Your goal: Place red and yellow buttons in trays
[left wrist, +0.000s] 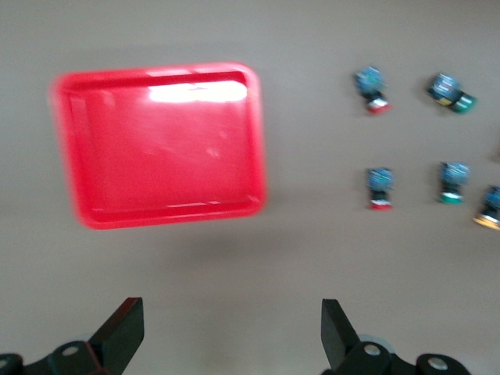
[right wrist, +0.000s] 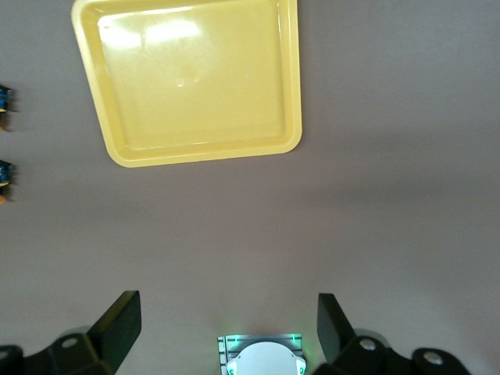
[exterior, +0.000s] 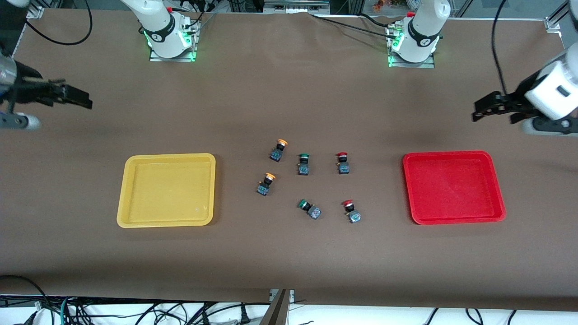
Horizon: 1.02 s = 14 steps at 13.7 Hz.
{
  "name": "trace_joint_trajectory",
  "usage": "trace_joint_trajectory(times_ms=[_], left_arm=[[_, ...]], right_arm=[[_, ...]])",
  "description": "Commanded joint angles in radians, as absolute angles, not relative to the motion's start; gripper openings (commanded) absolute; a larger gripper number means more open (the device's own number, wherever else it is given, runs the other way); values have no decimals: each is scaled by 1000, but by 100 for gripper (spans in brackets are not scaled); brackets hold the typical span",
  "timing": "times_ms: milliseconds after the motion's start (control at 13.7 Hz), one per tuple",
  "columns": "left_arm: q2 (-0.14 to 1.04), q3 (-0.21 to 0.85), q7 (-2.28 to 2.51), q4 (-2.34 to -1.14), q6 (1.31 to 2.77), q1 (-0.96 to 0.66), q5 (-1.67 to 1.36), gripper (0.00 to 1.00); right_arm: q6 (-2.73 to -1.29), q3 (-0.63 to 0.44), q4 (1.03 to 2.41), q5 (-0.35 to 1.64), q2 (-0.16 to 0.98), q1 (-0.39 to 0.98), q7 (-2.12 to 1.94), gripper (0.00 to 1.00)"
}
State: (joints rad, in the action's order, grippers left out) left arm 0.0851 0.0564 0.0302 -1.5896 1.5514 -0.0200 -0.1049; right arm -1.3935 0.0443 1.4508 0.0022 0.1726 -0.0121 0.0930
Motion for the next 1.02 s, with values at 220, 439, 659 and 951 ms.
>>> trace_joint_trajectory(times_ms=[220,439,659,951], left_arm=[[380,91,363,-1578,1842,-225,-103,100],[542,92,549,-1580,1965,-366,53,100],[665,89,588,-1588,2081,-429,69,100],[709,94,575,-1614,2161,-419,54,100]], right_arm=[[-1668,57,1445,63,423,53,315,100],[-1831,57,1445,69,535,188,556,100],[-2058,57,1439,69,636,325,829,100],[-2271,57,1434,67,739,425,972,100]])
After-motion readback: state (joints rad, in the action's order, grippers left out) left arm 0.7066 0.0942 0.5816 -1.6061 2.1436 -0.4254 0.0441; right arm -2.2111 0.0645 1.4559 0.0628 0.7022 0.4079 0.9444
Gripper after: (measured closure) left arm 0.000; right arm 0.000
